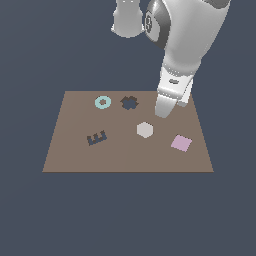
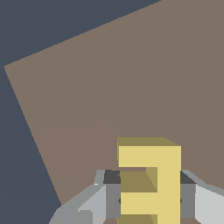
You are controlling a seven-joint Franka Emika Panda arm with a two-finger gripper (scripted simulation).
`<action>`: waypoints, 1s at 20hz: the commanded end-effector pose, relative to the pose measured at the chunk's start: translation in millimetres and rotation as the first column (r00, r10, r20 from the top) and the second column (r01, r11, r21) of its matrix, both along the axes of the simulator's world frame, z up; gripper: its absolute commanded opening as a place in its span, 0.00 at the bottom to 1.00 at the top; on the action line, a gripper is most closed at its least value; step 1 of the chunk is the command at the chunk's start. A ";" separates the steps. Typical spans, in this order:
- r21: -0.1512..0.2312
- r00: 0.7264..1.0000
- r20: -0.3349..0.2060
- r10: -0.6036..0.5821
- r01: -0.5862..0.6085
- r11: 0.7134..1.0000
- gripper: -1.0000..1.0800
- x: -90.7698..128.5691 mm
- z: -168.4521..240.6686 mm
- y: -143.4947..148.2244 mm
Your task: Insert a designated object into the corresponding slot on a board.
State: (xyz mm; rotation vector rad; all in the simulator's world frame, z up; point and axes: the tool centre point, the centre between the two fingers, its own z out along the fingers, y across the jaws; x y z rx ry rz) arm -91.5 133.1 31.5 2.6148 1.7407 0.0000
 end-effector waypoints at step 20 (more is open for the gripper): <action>-0.001 0.899 0.001 0.438 -0.438 0.899 0.00 51.6 5.2 -150.0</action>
